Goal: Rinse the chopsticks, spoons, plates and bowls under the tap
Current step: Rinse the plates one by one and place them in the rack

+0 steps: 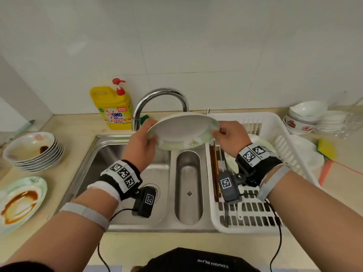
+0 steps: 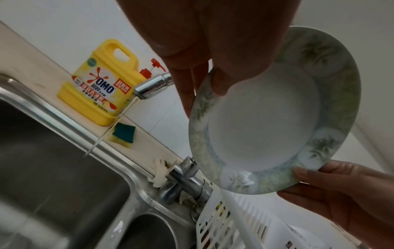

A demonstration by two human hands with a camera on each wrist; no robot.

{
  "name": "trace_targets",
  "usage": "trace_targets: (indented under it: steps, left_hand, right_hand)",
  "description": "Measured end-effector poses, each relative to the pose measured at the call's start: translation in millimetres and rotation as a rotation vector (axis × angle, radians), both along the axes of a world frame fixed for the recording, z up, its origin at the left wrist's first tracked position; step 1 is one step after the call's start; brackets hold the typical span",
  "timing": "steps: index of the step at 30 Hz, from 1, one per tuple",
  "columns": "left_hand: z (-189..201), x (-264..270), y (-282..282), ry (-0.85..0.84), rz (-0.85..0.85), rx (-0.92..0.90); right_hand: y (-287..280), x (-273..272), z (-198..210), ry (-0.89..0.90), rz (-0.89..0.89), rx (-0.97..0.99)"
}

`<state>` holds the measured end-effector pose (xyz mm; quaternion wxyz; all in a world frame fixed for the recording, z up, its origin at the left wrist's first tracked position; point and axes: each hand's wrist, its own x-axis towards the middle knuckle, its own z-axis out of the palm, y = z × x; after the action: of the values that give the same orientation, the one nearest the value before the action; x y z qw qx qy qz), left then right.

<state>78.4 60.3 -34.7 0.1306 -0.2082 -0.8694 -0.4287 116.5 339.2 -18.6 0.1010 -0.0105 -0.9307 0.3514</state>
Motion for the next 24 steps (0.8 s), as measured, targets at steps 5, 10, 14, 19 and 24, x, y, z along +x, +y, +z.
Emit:
trace_targets:
  steps: [5, 10, 14, 19, 24]
  left_hand:
    - [0, 6, 26, -0.02, -0.048, 0.049]
    - [5, 5, 74, -0.123, -0.131, 0.14]
    - [-5, 0, 110, -0.324, -0.21, 0.071]
    - [-51, -13, 133, -0.51, -0.314, -0.358]
    - [-61, -8, 141, -0.47, -0.27, -0.555]
  right_hand:
    - [25, 9, -2, 0.042, -0.034, -0.135]
    - [72, 14, -14, 0.082, -0.182, -0.293]
    - [123, 34, -24, -0.001, -0.386, -0.393]
    - [152, 58, -66, -0.228, -0.635, -0.644]
    - [146, 68, -101, -0.378, -0.76, -0.992]
